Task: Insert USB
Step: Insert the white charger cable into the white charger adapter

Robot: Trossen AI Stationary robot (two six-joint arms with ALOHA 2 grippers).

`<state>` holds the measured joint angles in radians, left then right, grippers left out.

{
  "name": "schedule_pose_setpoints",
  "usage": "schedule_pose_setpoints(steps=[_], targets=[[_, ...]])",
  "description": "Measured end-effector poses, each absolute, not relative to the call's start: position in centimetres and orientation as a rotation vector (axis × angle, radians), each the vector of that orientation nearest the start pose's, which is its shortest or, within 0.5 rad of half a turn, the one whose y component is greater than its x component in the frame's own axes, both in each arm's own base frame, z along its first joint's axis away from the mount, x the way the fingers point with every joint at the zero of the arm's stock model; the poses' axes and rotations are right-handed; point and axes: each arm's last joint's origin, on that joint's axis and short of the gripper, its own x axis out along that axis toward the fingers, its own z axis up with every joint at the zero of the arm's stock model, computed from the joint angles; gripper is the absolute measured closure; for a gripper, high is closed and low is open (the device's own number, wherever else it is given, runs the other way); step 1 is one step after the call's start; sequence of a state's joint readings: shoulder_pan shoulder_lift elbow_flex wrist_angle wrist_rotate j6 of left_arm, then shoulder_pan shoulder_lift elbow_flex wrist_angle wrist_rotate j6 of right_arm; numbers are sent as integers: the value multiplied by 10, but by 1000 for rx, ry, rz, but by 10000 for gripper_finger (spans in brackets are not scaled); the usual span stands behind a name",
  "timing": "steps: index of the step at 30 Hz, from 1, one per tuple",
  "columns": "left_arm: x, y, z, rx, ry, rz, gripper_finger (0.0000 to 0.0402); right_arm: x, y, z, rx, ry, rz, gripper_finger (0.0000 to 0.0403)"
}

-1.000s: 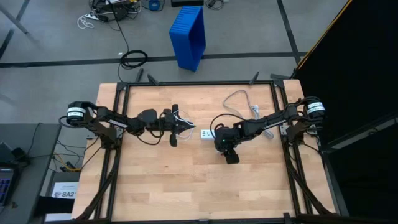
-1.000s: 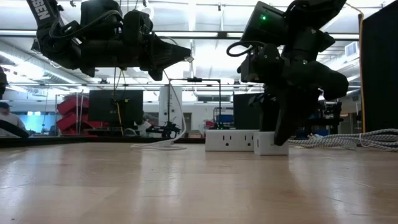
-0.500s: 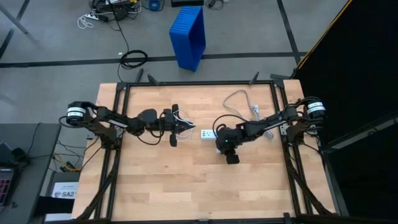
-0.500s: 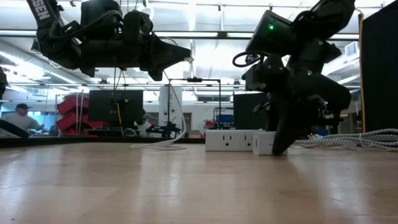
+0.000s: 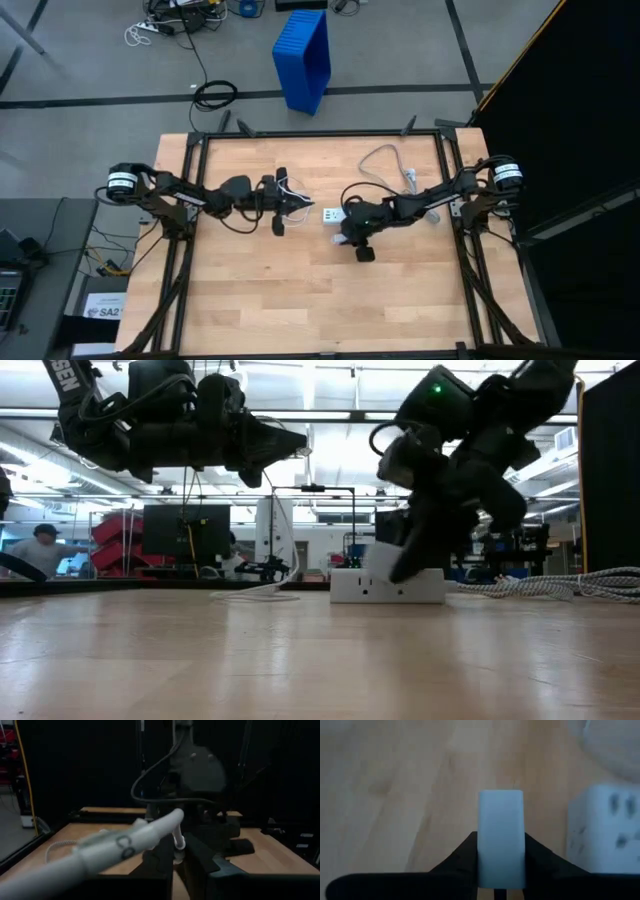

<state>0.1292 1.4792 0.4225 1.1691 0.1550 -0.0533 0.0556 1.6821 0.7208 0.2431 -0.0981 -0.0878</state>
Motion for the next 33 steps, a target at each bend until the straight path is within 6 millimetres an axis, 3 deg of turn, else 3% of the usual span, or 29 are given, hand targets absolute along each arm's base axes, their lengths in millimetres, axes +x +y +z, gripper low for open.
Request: schedule_pose_setpoints(steps=[5, 10, 17, 24, 33], targets=[[263, 28, 195, -10, -131, -40, 396, 295, 5, 129, -88, 415, 144, 333], [273, 29, 209, 5, -159, -35, 396, 274, -5, 139, -172, 104, 71, 333], [299, 21, 221, 49, 20, -38, 396, 274, -9, 136, -178, 130, 39, 333], [304, 9, 222, 74, 66, -53, 396, 274, -8, 137, -178, 128, 36, 333], [313, 8, 203, 99, 108, -26, 396, 275, -8, 138, -172, 118, 22, 333]])
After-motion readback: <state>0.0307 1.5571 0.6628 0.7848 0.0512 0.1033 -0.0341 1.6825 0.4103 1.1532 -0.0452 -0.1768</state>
